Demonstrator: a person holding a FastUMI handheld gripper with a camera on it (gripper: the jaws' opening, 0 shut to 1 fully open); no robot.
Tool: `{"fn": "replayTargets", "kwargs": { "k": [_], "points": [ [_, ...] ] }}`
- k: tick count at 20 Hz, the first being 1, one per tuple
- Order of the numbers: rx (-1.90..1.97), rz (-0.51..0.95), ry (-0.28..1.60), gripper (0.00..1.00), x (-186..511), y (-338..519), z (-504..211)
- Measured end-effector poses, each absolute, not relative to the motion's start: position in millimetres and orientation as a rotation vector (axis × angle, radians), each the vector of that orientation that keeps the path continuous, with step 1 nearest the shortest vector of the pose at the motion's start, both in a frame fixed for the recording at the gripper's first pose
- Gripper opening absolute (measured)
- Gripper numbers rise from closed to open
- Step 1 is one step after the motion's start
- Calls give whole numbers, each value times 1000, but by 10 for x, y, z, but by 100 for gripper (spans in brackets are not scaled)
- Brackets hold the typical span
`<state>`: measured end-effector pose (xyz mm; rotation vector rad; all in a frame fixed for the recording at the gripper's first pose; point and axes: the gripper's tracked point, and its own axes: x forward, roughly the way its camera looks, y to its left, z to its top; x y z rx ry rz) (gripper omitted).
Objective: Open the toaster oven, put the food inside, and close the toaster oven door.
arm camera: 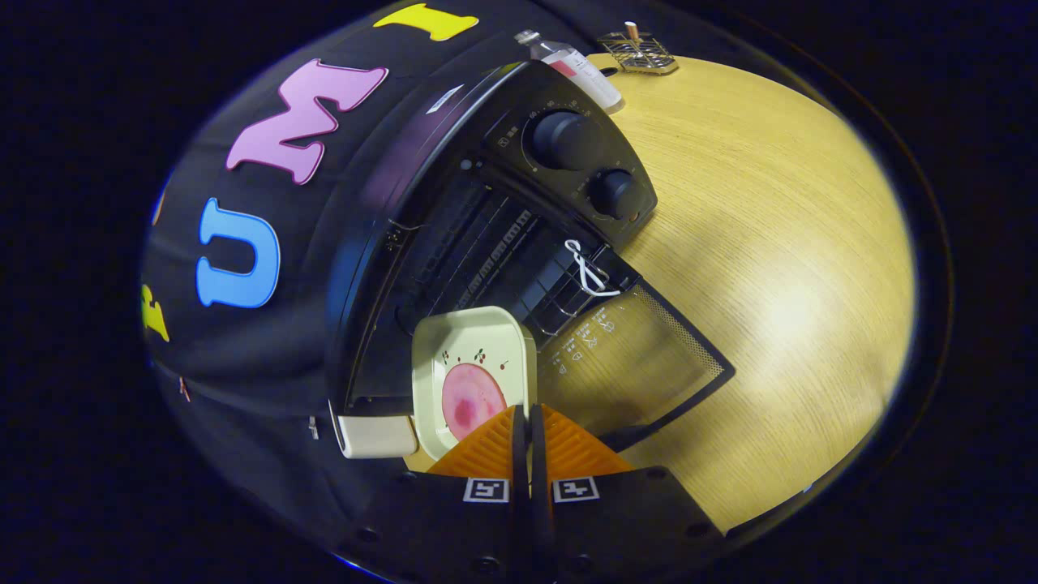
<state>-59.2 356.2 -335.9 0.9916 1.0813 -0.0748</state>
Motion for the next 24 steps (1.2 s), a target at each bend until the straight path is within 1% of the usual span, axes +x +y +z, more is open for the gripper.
{"fn": "replayTargets", "kwargs": {
  "k": [10, 14, 20, 24],
  "points": [
    [1124, -263, 1048, 5, -371, 3728, -3568],
    [1189, -316, 1014, 5, -242, 3813, -3585],
    [1291, -474, 919, 5, -58, 3708, -3600],
    [1332, -527, 886, 6, 8, 3729, -3622]
  ]
}}
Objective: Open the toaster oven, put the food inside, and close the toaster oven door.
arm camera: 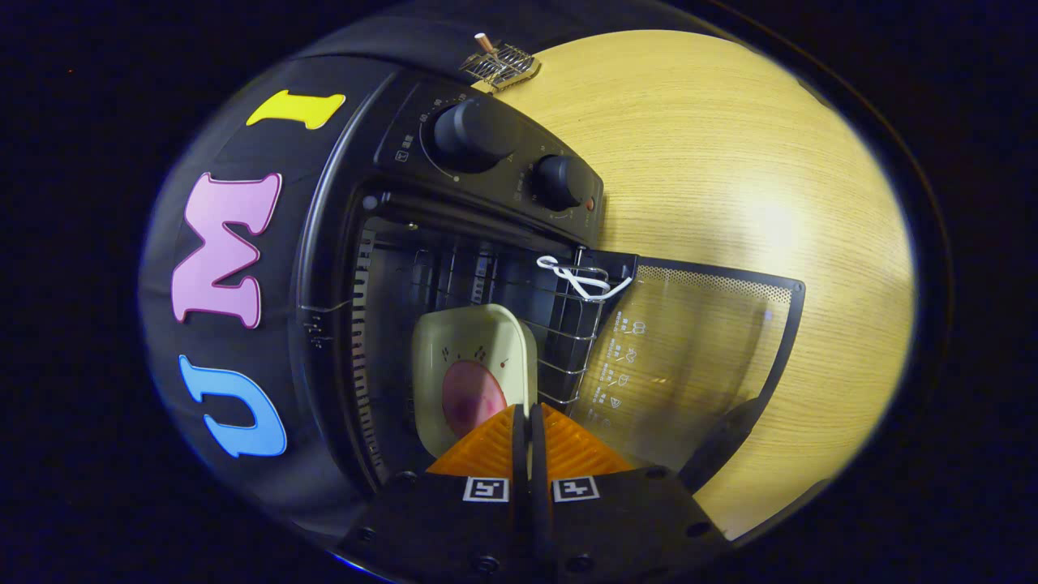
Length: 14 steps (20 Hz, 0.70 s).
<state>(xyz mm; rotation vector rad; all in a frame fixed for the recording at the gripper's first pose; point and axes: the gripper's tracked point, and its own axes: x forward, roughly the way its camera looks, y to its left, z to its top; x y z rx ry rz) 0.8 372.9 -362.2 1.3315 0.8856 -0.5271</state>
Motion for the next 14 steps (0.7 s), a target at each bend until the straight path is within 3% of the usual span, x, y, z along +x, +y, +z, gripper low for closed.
{"fn": "replayTargets", "kwargs": {
  "k": [6, 8, 9, 10, 11, 13, 14],
  "points": [
    [1369, -551, 856, 6, 30, 3737, -3608],
    [1409, -515, 830, 12, 76, 3768, -3566],
    [1416, -489, 828, 18, 70, 3779, -3523],
    [1411, -461, 819, 31, 76, 3771, -3479],
    [1394, -429, 802, 32, 85, 3737, -3417],
    [1345, -342, 782, 47, 88, 3706, -3281],
    [1314, -301, 775, 63, 75, 3678, -3209]
  ]
}}
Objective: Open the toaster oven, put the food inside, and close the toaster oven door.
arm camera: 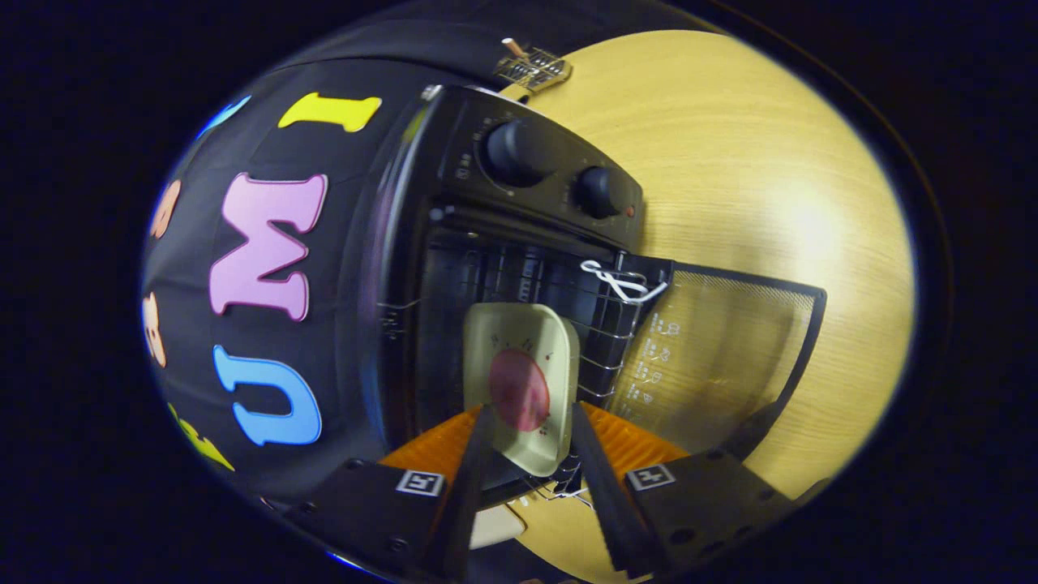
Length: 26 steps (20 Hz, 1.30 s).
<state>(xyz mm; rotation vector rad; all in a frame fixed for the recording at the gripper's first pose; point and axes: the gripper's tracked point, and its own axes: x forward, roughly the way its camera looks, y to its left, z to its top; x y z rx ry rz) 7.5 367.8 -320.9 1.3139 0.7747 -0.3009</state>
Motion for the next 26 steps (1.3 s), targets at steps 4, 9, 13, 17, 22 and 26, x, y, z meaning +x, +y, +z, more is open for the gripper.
{"fn": "replayTargets", "kwargs": {
  "k": [4, 9, 13, 17, 22, 26],
  "points": [
    [1136, -181, 756, 95, -53, 3535, -2993],
    [795, -42, 760, 98, -340, 3363, -2781],
    [487, 80, 768, 99, -656, 3347, -2680],
    [260, 185, 831, 99, -1073, 3443, -2724],
    [107, 236, 966, 99, -1506, 3585, -3138],
    [93, 212, 1066, 99, -1680, 3665, -3495]
  ]
}}
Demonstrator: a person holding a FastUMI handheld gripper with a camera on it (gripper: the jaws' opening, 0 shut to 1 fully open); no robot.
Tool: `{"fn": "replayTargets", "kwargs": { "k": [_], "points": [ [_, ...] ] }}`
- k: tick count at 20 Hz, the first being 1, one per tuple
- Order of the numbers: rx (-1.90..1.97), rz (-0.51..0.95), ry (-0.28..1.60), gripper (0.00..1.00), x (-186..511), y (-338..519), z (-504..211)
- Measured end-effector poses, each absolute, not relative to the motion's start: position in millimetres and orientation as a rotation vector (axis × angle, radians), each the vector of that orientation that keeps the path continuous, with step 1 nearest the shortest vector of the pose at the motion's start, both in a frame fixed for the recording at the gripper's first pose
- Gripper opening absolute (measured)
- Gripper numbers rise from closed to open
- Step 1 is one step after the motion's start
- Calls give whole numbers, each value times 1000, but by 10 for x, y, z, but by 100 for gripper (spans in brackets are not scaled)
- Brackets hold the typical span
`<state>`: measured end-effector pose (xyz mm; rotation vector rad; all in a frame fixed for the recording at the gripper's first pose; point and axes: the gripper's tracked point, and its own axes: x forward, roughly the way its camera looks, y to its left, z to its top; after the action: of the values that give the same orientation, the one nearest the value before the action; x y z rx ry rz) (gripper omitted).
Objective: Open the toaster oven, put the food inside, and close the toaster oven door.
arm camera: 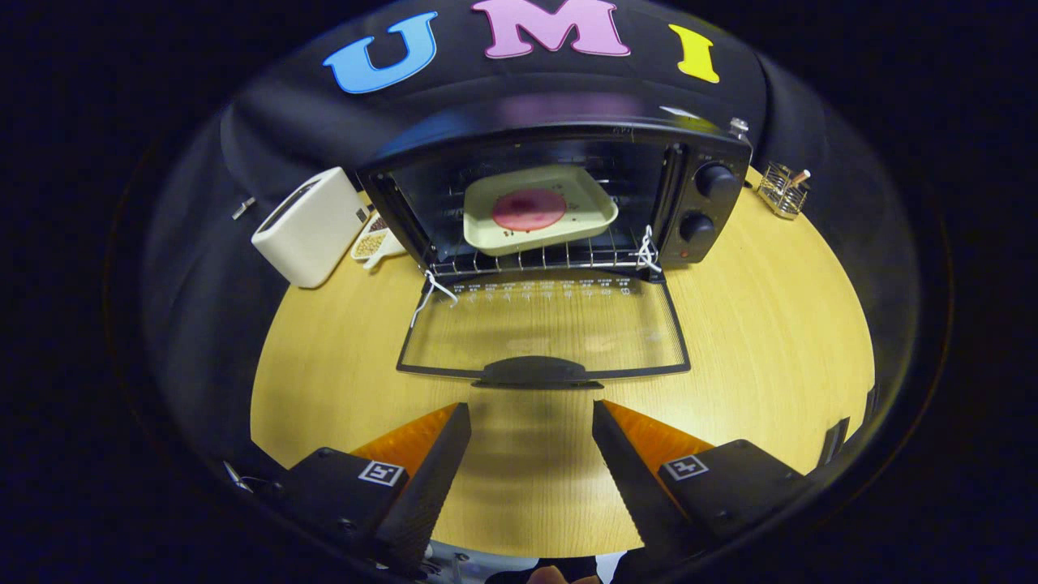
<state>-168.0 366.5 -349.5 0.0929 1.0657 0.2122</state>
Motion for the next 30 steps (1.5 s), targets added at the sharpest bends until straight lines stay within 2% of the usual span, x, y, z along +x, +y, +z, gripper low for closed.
{"fn": "replayTargets", "kwargs": {
  "k": [15, 30],
  "points": [
    [-2, 84, 1158, 100, -1397, 3684, -4263],
    [69, 149, 980, 100, -1392, 3671, -3794]
  ]
}}
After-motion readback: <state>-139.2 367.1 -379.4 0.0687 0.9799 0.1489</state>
